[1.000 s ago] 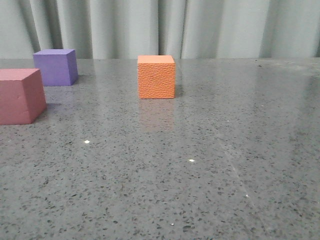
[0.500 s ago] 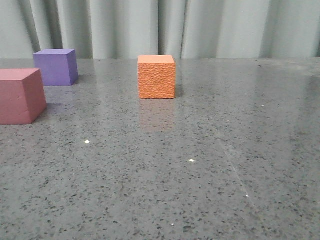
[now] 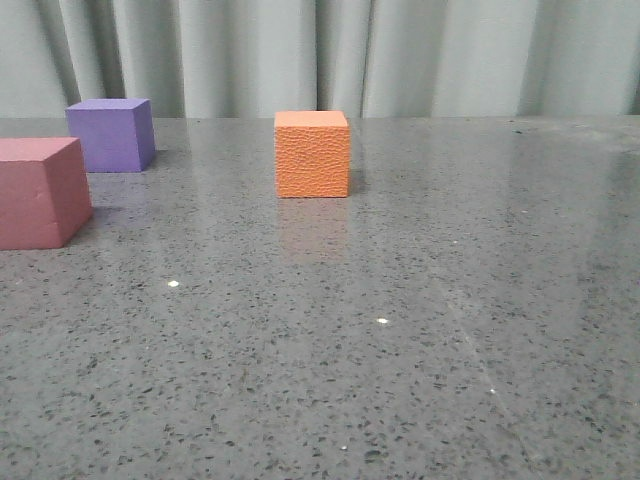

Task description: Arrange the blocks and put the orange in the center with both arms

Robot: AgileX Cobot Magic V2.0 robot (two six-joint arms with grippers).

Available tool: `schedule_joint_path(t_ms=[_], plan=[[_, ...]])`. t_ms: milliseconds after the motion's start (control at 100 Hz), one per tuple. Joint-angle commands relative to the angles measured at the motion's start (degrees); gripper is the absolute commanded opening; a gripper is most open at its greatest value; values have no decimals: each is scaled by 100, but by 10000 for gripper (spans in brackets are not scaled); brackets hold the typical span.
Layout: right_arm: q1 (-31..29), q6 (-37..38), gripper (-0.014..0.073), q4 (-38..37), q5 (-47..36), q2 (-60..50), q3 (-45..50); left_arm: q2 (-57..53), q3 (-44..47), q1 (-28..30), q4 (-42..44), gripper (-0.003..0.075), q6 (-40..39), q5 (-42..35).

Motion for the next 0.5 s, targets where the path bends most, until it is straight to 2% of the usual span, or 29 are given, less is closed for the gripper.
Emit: schedule_joint_path(t_ms=[0,260,490], plan=[[-75,-134,-67,58,-781,-239,151,-196,316,23,-43,-12,-13,-473],[-102,-134,-67,58,-1112,-232,706,-196,316,23,-43,-11,-13,-473],[-102,-134,-67,58,-1069,-232,711,-196,316,23,-43,-11,-13,-473]])
